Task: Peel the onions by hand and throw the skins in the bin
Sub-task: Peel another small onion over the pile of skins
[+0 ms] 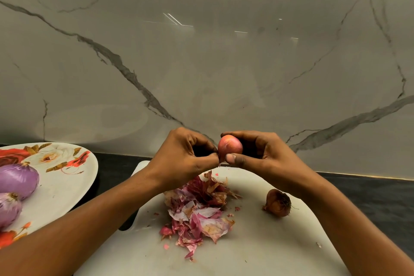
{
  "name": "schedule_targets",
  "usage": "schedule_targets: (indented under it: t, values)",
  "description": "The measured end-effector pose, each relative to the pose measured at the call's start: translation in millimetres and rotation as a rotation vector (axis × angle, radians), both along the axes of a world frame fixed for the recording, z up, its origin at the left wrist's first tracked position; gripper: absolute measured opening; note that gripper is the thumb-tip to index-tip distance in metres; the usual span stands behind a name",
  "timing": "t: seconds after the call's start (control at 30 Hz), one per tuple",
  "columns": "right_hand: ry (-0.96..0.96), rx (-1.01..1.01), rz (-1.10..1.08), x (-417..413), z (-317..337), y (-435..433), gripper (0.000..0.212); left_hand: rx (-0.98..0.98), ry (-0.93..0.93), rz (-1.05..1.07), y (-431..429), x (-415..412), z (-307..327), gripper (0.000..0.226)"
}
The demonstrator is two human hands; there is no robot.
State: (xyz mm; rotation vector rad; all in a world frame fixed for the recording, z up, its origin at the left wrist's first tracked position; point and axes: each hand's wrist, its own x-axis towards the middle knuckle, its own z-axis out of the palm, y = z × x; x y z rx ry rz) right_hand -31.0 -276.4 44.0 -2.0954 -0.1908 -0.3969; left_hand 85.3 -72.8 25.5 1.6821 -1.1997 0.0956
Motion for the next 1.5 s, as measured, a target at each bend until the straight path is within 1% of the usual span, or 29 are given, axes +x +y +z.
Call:
schedule_targets:
  t: [0.17, 0.3, 0.37, 0.47, 0.63, 0.73, 0.8, 0.97, 1.07, 1.13, 1.2, 1.3, 1.37, 1.43, 1.5]
  values:
    - [0.040, 0.069, 0.017, -0.1, 1.6, 2.1, 0.041, -0.059, 0.047, 0.070, 0.4, 3.7, 3.2, 0.013]
    - [0.051, 0.026, -0.031, 0.6, 1.3, 3.5, 0.037, -0.073, 0.060, 0.107, 0.2, 3.9, 5.4, 0.009]
    - [0.046, 0.034, -0.065, 0.2, 2.4, 3.4, 0.038, -0.076, 0.100, 0.099, -0.3, 2.6, 6.1, 0.006]
    - [0.028, 0.086, -0.099, -1.0, 4.4, 3.1, 0.042, -0.054, 0.153, 0.057, -0.8, -0.7, 6.4, 0.009]
    - [-0.048, 0.008, -0.169, 0.1, 4.9, 1.7, 0.052, -0.066, 0.250, -0.014, 0.7, -2.4, 7.9, 0.020]
    - [-0.077, 0.025, -0.178, -0.4, 5.8, 2.0, 0.056, -0.098, 0.379, -0.040, 0.2, -2.4, 8.3, 0.019]
    - [-0.072, 0.018, -0.160, -0.1, 5.2, 3.8, 0.059, -0.120, 0.427, -0.049, -0.5, -1.7, 7.9, 0.018]
    - [-0.087, -0.060, -0.157, 2.6, 0.6, 4.8, 0.056, -0.174, 0.513, -0.093, -0.7, -3.1, 9.2, 0.027]
    - [-0.151, -0.171, -0.190, 2.0, -2.3, 9.4, 0.051, -0.144, 0.580, -0.147, -2.5, -4.8, 8.4, 0.035]
    - [-0.191, -0.245, -0.219, 2.3, -4.1, 10.6, 0.049, -0.104, 0.566, -0.174, -3.7, -5.2, 6.4, 0.041]
    - [-0.196, -0.272, -0.217, 2.5, -4.0, 8.8, 0.048, -0.090, 0.545, -0.186, -4.9, -4.4, 4.9, 0.043]
    - [-0.147, -0.208, -0.160, 2.6, -2.8, 5.4, 0.047, -0.104, 0.514, -0.158, -4.0, -2.1, 4.0, 0.046]
    - [-0.134, -0.159, -0.150, 1.8, -1.8, 5.4, 0.037, -0.118, 0.484, -0.138, -0.9, -1.9, 4.3, 0.048]
    - [-0.163, -0.182, -0.184, 0.8, 0.3, 5.3, 0.024, -0.108, 0.439, -0.119, 0.2, -4.3, 4.9, 0.050]
    - [-0.177, -0.192, -0.185, 0.4, -0.8, 6.3, 0.019, -0.096, 0.403, -0.090, -0.5, -7.2, 3.4, 0.049]
